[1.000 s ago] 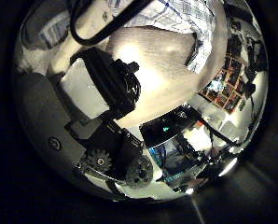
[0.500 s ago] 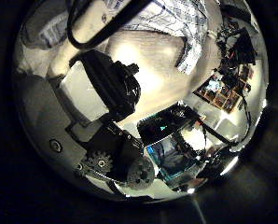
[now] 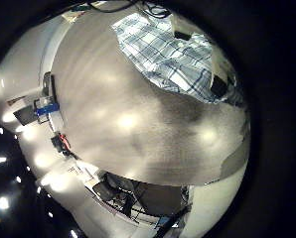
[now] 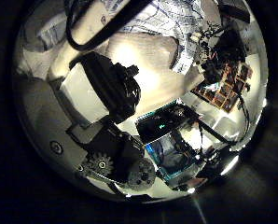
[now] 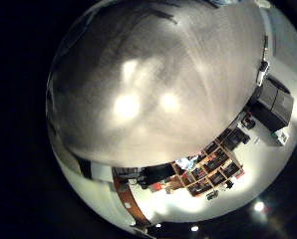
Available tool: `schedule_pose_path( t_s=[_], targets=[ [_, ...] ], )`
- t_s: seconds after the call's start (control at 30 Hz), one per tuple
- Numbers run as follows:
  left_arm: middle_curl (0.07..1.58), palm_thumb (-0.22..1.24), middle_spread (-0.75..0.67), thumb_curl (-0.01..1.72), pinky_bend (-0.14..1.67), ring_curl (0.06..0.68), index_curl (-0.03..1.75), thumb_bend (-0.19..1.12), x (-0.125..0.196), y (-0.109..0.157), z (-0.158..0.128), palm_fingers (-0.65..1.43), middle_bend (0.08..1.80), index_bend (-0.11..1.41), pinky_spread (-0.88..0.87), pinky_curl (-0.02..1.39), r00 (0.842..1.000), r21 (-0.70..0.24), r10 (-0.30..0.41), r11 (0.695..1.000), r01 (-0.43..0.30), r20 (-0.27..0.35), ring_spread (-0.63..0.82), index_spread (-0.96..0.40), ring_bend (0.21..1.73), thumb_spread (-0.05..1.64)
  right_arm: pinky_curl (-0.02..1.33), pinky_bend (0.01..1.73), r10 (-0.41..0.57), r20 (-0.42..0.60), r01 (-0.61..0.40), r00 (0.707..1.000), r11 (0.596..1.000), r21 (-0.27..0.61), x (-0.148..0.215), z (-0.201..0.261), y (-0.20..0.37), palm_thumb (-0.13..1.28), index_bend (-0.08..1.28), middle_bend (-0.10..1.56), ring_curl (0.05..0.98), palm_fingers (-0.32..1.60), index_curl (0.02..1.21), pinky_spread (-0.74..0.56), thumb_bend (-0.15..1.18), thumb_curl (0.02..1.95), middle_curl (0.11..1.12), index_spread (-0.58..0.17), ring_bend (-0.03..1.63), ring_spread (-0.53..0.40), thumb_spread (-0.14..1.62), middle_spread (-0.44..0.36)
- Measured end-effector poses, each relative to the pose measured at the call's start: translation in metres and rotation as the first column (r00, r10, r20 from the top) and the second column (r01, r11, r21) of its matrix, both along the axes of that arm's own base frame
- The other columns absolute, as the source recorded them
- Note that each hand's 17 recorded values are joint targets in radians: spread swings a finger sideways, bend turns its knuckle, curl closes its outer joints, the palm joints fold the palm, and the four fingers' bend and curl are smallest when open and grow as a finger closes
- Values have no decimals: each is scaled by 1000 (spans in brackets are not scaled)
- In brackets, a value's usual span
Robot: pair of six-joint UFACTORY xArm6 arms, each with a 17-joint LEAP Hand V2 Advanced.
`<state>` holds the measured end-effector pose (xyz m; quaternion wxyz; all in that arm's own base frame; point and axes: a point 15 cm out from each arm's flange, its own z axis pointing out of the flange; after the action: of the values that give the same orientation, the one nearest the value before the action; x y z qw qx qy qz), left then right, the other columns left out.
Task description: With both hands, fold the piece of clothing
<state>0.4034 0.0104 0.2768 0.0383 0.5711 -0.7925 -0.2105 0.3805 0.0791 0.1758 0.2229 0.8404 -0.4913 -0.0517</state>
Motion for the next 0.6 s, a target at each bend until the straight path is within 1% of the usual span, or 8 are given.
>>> schedule_pose_path(
  t_s=[0.07, 0.1, 0.17, 0.2, 0.23, 0.27, 0.37, 0.6],
  targets=[
    [838, 584, -510, 260, 330, 490, 1010, -4, 0, 1, 1, 864, 921, 430, -538, 420, 1000, -2, 1, 1000, -1, 2, -533, -620, 990, 1466, 310, 978, 8, 44, -8, 999, 1000, -12, 9, 4, 0, 757, 331, 605, 418, 1137, 372, -355, -3, 410, 577, -420, 973, -327, 984, -304],
    [840, 584, -508, 260, 329, 491, 1014, -4, 0, 1, 2, 863, 921, 429, -538, 423, 1000, -3, 3, 1000, -3, 3, -533, -621, 991, 1466, 310, 978, 9, 61, -9, 998, 1000, -9, 12, 6, 1, 757, 331, 605, 418, 1137, 372, -355, -3, 410, 577, -420, 973, -327, 984, -304],
    [842, 586, -507, 262, 329, 495, 1023, -2, 0, 2, 3, 859, 918, 429, -539, 429, 1000, -4, 0, 1000, 0, 6, -533, -625, 992, 1468, 374, 1070, 9, 111, -10, 994, 1000, 12, 20, 14, 3, 804, 546, 750, 479, 1250, 488, -364, -10, 426, 666, -449, 1044, -320, 981, -325],
    [843, 587, -506, 262, 329, 496, 1027, -3, 0, 2, 4, 858, 918, 428, -540, 433, 1000, -5, 0, 1000, 0, 7, -533, -626, 993, 1469, 386, 1091, 7, 129, -10, 992, 1000, 20, 23, 17, 4, 807, 567, 771, 486, 1244, 502, -358, -10, 428, 678, -448, 1052, -315, 987, -327],
    [843, 587, -506, 263, 328, 497, 1031, -3, -1, 3, 4, 858, 918, 427, -540, 436, 1000, -6, 0, 1000, 0, 7, -533, -627, 993, 1469, 403, 1118, 4, 146, -8, 989, 1000, 27, 26, 21, 3, 826, 640, 818, 502, 1266, 541, -350, -5, 433, 705, -447, 1079, -313, 992, -325],
    [844, 588, -506, 263, 328, 498, 1033, -3, -1, 3, 4, 855, 919, 422, -541, 439, 1000, -9, 0, 1000, 0, 6, -533, -628, 994, 1470, 429, 1163, -2, 164, -4, 986, 999, 36, 30, 25, 2, 860, 730, 875, 527, 1267, 592, -339, 5, 443, 738, -443, 1122, -303, 1014, -317],
    [847, 588, -505, 265, 328, 502, 1045, -3, -2, 5, 6, 851, 916, 417, -542, 449, 1000, -25, 0, 1000, 0, 7, -533, -628, 997, 1471, 481, 1249, -33, 189, 23, 981, 998, 52, 34, 35, -8, 919, 870, 980, 572, 1212, 679, -306, 24, 469, 800, -417, 1193, -287, 1079, -300],
    [854, 588, -506, 266, 321, 509, 1067, -4, -16, 4, 12, 845, 917, 411, -545, 472, 1000, -88, -7, 996, 7, -3, -533, -630, 994, 1472, 572, 1365, -120, 208, 105, 971, 991, 79, 23, 74, -37, 976, 1017, 1116, 651, 1102, 801, -245, 25, 515, 887, -365, 1306, -258, 1149, -271]
  ],
)
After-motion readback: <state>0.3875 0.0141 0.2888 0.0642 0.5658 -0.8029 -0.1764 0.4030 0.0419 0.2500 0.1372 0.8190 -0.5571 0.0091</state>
